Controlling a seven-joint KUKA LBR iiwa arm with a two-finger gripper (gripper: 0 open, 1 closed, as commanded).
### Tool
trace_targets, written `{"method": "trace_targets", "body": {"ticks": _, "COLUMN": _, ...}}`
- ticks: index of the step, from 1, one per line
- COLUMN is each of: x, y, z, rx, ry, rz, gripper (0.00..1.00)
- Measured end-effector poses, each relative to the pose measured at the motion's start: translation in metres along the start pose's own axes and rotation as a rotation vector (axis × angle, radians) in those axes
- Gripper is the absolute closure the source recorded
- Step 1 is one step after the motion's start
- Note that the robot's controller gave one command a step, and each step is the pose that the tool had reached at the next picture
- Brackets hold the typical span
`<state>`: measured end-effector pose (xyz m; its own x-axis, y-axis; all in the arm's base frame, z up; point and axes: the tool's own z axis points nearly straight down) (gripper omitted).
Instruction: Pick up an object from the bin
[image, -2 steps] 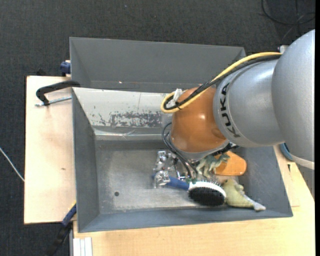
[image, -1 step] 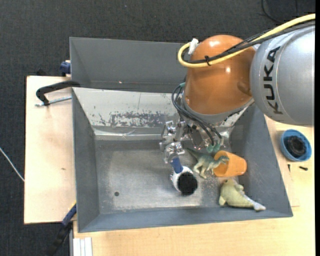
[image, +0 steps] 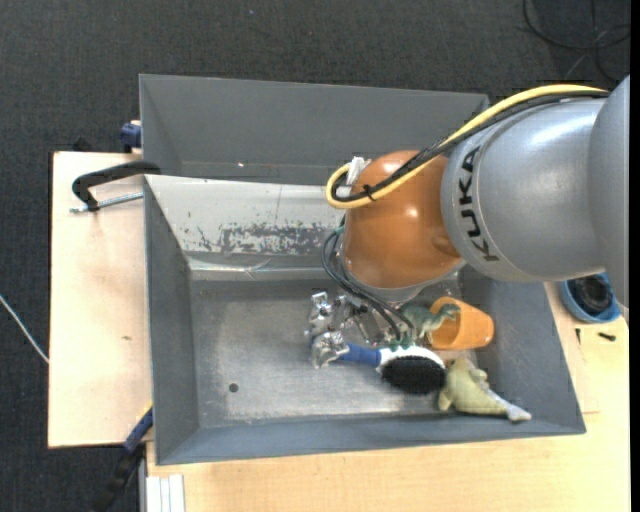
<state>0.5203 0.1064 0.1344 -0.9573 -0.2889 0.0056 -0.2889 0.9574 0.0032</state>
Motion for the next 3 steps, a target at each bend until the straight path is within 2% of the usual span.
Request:
{"method": "trace_targets", "body": {"ticks": 1, "x": 0.002, "y": 0.002, "z": -0.087, "rx": 0.004, "ry": -0.019, "rz": -0.004, "gripper": 1.0}}
{"method": "trace_targets", "body": {"ticks": 2, "x": 0.005, "y": -0.018, "z": -0.165, "rx": 0.006, "ry": -0.019, "rz": -0.17, "gripper": 1.0}}
{"method": "trace_targets", "body": {"ticks": 3, "x": -0.011, "y": -0.009, "z": -0.011, "rx": 0.0, "ry": 0.0, "rz": -0.294, "gripper": 1.0}}
